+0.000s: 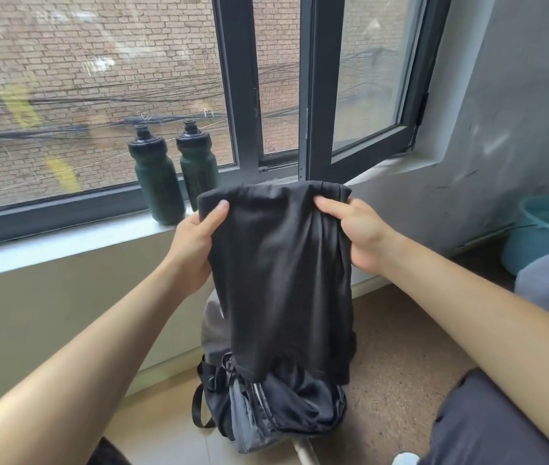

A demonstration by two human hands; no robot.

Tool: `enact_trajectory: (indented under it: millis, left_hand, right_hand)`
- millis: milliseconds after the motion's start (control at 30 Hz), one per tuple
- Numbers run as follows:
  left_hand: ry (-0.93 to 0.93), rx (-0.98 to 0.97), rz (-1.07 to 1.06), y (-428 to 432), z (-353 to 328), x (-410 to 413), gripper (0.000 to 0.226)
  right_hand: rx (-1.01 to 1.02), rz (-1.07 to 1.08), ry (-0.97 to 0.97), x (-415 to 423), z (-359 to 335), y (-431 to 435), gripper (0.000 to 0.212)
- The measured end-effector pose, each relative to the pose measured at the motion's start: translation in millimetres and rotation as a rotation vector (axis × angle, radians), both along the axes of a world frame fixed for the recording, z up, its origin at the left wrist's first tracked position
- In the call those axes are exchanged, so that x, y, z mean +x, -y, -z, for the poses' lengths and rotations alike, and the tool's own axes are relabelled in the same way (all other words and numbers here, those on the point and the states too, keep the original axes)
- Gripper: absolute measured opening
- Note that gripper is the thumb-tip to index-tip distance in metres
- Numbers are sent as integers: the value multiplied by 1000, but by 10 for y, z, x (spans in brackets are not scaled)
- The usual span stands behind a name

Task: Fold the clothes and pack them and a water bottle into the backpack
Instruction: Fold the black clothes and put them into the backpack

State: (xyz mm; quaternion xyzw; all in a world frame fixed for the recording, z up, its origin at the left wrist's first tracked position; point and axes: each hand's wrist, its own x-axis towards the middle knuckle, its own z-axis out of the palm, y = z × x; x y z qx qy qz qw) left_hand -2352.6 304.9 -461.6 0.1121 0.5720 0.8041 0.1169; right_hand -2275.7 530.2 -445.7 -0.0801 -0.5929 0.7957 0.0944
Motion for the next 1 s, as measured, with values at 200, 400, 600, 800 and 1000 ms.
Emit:
enact_trajectory:
  millis: [200, 400, 600, 800, 1000]
  left_hand:
    - [-93, -280, -228, -24, 196, -184, 18]
    - [-282, -429, -297, -250, 279, 357, 33]
    - [-224, -538, 36, -671, 473, 749, 87]
    - [-402, -905, -228, -706, 601, 556, 33]
    - [-399, -1143, -160, -407, 766, 220, 5]
  right_hand:
    - [105, 97, -30, -20, -25, 36, 14]
    - [28, 241, 18, -10, -117, 185, 6]
    - [-232, 240, 77, 118, -214, 310, 7]
    - [-337, 249, 88, 155, -226, 351, 6]
    - [-301, 386, 37, 64, -127, 28, 9]
